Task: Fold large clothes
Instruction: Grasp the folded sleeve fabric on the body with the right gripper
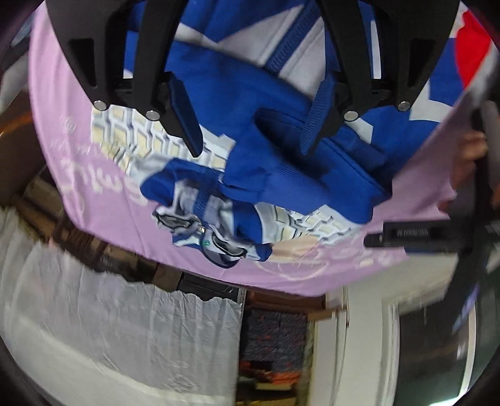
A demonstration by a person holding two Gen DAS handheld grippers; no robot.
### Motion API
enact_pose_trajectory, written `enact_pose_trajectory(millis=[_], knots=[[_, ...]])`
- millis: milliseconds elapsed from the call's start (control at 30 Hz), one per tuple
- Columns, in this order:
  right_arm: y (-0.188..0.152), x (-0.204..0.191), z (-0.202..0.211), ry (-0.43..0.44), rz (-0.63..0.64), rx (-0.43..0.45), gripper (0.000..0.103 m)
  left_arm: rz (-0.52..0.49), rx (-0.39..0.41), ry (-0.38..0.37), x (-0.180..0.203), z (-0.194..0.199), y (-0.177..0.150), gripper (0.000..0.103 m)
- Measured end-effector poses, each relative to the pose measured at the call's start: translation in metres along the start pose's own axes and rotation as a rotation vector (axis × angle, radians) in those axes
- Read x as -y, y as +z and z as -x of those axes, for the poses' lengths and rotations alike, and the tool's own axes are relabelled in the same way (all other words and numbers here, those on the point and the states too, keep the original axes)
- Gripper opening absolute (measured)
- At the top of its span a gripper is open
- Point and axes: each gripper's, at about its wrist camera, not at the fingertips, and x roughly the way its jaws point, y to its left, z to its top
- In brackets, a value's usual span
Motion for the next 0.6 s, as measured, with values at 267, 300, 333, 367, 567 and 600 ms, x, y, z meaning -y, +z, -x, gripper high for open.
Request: enact_pose_trajectory(millis=[267,300,333,367,567,600], knots=[[0.027,-0.037,-0.039,-0.131,0.131,-0.052,0.06,0.077,-0.053,-0.041,-0.018,-0.006,0.006,0.093],[0.029,-0.036,-0.041,-0.128,0.12,-0.059,0.048,0.075,-0.053,-0.048,-0.017,-0.005,0.006,0.093],[0.03,-0.033,-0.042,-0.109,0.089,-0.072,0.031,0.071,-0.05,-0.053,-0.016,-0.004,0.007,0.093],[0.031,-0.029,-0.042,-0.094,0.055,-0.083,0.027,0.061,-0.044,-0.058,-0.014,-0.001,0.006,0.093],[0.033,0.023,-0.012,-0.009,-0.192,-0.044,0.013,-0.014,-0.011,-0.059,0.004,0.009,0.002,0.093],[0.031,0.033,-0.006,0.007,-0.235,-0.036,0.013,-0.024,-0.009,-0.058,0.006,0.009,0.002,0.093]])
